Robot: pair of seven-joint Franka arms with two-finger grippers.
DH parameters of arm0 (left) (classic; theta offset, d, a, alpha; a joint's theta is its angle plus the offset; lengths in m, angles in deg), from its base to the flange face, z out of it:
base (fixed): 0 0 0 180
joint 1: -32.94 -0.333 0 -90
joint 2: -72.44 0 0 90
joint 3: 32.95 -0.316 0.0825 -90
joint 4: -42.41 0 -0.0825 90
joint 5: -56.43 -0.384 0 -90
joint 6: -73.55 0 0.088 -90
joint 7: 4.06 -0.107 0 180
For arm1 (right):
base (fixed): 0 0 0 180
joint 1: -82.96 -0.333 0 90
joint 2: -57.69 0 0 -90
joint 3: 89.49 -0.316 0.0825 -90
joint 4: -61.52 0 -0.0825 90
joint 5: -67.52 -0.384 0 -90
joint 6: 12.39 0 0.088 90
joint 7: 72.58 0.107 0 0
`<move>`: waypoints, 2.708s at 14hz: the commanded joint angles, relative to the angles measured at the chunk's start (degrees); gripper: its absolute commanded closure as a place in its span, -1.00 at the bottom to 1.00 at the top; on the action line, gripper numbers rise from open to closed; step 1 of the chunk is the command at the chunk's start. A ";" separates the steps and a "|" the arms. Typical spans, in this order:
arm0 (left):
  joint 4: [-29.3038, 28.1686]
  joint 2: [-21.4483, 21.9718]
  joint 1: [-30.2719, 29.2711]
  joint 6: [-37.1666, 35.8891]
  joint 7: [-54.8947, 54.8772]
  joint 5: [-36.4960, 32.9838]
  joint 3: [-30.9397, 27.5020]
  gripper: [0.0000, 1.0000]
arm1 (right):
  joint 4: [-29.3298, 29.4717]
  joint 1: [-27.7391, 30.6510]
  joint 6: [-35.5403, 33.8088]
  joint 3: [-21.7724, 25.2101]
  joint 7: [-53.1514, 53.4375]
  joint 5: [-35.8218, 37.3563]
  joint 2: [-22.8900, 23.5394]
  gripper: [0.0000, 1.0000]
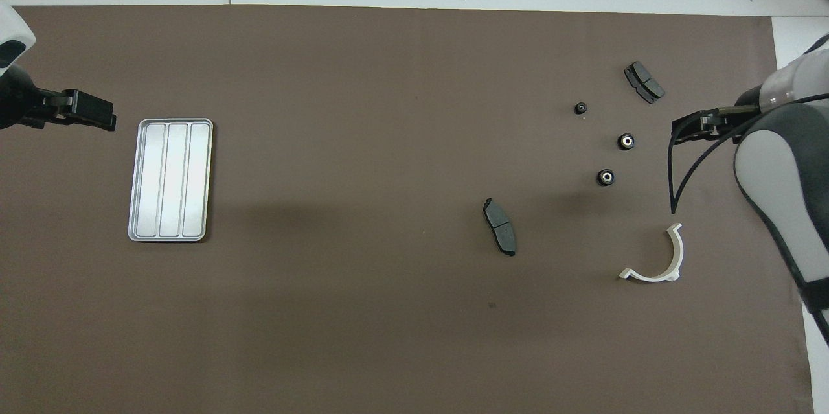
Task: Pick bearing gear from pile to tray
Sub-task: 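Reach the right gripper toward a small black bearing in the pile, then lower and close the right gripper on the black bearing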
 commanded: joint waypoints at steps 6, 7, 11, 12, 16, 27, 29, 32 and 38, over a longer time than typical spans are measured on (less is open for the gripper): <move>-2.12 1.83 -0.07 0.45 -0.80 0.39 -0.28 -1.00 | -1.42 -0.03 13.76 -0.47 -5.83 -0.37 11.60 -1.00; -2.12 1.83 -0.07 0.45 -0.88 0.39 -0.28 -1.00 | -1.50 -0.03 14.81 -0.47 -5.83 -0.46 12.75 -1.00; -2.12 1.83 -0.07 0.45 -0.88 0.39 -0.28 -1.00 | -2.03 -0.12 15.70 -0.47 -5.39 -0.46 14.51 -1.00; -2.12 1.83 -0.07 0.36 -0.88 0.39 -0.28 -1.00 | -2.64 -0.12 16.31 -0.47 -5.48 -0.46 14.52 -1.00; -2.12 1.83 -0.07 0.36 -0.88 0.39 -0.28 -1.00 | -4.58 -0.03 18.77 -0.38 -5.48 -0.46 14.60 -0.56; -2.12 1.83 -0.07 0.45 -0.80 0.39 -0.28 -1.00 | -5.55 0.14 18.60 -0.38 -5.48 -0.46 14.43 -0.24; -2.12 1.83 -0.07 0.45 -0.88 0.39 -0.28 -1.00 | -5.55 0.23 18.60 -0.38 -5.48 -0.46 14.43 -0.10; -2.12 1.83 -0.07 0.45 -0.80 0.39 -0.28 -1.00 | -5.55 0.23 18.51 -0.38 -5.31 -0.46 14.43 0.85; -2.12 1.83 -0.07 0.45 -0.80 0.39 -0.28 -1.00 | -2.57 -0.20 14.58 -0.47 -1.63 -0.46 12.68 1.00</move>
